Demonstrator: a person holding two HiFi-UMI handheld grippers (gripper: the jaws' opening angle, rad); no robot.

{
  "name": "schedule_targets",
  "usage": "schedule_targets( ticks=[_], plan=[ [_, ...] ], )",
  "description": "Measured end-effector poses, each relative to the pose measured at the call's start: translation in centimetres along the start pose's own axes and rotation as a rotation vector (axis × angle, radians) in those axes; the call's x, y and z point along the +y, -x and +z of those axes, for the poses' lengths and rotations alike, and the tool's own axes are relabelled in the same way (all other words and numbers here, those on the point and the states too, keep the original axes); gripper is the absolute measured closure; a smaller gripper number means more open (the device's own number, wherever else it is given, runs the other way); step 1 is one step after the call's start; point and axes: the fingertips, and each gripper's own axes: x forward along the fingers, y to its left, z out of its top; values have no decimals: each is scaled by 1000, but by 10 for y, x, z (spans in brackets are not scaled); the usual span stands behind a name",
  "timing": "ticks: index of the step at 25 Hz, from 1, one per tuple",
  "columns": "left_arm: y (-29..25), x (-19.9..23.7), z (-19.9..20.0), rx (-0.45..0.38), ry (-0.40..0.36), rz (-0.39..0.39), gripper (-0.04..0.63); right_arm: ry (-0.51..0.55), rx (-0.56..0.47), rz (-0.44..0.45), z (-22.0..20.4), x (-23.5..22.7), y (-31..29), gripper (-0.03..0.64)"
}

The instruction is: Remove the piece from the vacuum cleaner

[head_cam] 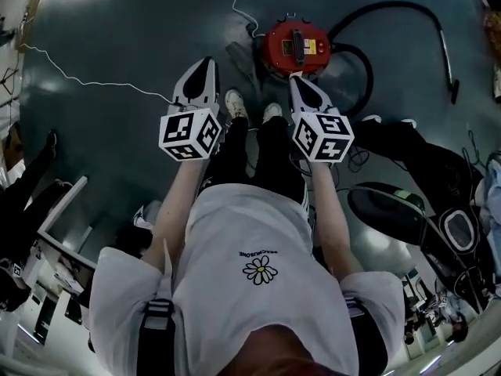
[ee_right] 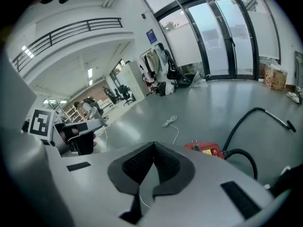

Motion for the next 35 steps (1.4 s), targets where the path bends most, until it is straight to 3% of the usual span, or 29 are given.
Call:
schedule_targets(
  ticks=[4,8,12,14,18,22,25,27,32,35],
  plan=[
    [-45,37,-73,106,153,93,589,81,142,36,-36,-36,-80,606],
    [-100,61,-153,218,338,105,588,224,291,36,-84,-79,-174,606],
    [-160,79,-224,351,455,117,421,328,383,12,-118,-111,-244,606],
    [-189,92,-261,430,523,171,349,342,398,3,-127,-123,-263,606],
    [-212,117,-314,541,613,325,345,347,442,0,-143,-129,-271,606],
    [-229,120,-331,603,575,340,345,333,461,12,-146,-135,-278,606],
    [-230,123,-351,700,545,381,347,322,509,21,-149,-139,-282,606],
    [-230,124,-359,759,509,392,436,298,551,18,-149,-139,-284,606],
    [-230,119,-353,737,439,372,575,184,734,-2,-146,-143,-285,606],
    [-224,121,-349,725,340,336,577,157,798,3,-146,-139,-284,606]
  ],
)
